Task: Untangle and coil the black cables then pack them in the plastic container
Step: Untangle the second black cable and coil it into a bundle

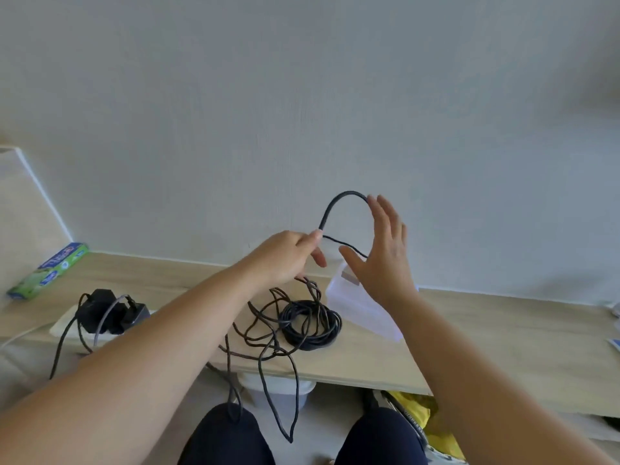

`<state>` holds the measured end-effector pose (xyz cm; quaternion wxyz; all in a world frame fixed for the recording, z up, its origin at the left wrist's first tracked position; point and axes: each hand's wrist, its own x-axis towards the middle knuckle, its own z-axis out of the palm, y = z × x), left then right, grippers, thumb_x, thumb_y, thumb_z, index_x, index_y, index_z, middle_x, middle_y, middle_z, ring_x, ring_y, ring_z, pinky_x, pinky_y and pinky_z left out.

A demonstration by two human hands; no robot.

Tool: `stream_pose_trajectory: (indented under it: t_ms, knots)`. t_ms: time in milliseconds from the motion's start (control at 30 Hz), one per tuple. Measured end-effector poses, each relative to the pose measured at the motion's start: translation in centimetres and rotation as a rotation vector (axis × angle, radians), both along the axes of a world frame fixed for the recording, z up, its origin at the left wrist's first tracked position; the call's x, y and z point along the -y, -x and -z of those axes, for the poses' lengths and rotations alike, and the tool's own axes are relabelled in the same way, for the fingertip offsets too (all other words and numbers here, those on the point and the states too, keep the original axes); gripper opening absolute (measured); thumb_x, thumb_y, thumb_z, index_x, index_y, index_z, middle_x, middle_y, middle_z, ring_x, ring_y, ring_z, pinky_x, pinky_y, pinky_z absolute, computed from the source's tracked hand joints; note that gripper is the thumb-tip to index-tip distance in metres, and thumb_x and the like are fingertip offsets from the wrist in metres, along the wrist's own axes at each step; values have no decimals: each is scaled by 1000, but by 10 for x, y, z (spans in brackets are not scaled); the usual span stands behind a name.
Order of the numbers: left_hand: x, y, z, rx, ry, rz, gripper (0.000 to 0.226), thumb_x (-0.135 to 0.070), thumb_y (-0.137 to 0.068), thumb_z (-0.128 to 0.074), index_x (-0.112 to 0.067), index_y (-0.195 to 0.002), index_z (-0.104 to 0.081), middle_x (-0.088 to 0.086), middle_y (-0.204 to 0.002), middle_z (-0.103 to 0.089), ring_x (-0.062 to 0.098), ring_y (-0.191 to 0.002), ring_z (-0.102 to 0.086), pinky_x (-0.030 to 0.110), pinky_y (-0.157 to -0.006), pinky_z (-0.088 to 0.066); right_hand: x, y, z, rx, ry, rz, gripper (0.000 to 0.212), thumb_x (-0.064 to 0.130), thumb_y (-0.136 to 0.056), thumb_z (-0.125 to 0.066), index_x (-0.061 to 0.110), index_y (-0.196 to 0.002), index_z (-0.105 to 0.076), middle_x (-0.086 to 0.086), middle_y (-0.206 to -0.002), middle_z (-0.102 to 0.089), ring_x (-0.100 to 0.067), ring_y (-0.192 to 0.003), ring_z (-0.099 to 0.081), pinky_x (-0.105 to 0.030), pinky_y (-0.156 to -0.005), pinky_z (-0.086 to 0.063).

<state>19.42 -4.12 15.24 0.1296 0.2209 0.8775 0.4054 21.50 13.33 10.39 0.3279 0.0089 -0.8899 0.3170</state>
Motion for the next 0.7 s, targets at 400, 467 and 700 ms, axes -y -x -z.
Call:
stream_pose_trajectory:
  t_ms: [400,467,700]
  knots:
    - [24,4,-138,-83,-1008,-38,39,-30,-97,-49,-14,-62,-53,-7,-37,-28,7,-31,-20,15,-36,-18,-32,3,-82,11,651,-140,9,23,-92,-59,19,-84,-60,3,-57,-56,-12,-44,-46,-23,-50,-41]
    - [27,7,-143,51,-1236,-101,40,-35,-98,-45,-17,-62,-46,-9,-36,-26,6,-30,-20,16,-33,-19,-37,-5,-81,90,618,-204,11,21,-92,-59,17,-83,-63,2,-57,-56,-11,-50,-49,-21,-55,-44]
    - [4,0,-118,-37,-1242,-14,33,-30,-102,-35,-12,-86,-58,-11,-41,-28,4,-34,-21,17,-37,-18,-4,-31,-54,439,-181,-155,29,39,-99,-41,20,-109,-60,-1,-82,-64,-20,-76,-60,-33,-70,-47]
